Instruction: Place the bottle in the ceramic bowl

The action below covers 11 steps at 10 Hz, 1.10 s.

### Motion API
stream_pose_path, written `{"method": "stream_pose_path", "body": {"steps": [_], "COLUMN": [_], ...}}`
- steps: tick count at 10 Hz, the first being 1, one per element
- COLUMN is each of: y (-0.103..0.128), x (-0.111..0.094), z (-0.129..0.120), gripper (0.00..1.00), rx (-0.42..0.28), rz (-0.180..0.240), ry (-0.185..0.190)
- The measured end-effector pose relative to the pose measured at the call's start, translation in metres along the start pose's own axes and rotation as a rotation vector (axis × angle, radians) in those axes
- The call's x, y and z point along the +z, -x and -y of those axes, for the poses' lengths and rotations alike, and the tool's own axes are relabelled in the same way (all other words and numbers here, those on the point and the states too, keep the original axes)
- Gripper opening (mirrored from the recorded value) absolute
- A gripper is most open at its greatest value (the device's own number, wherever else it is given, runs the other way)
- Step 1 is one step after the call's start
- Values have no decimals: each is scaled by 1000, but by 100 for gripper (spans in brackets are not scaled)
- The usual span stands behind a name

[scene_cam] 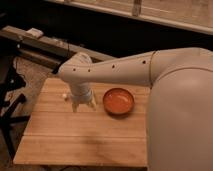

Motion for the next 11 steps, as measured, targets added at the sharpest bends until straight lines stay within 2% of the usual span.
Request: {"method": "stream_pose_path", "body": {"steps": [8,10,11], "y": [4,23,44], "x": [1,16,28], "z": [0,1,2], "gripper": [65,65,65], "rx": [-6,-40,-82], "rz": [-2,-1,8], "ry": [5,-2,-5]}}
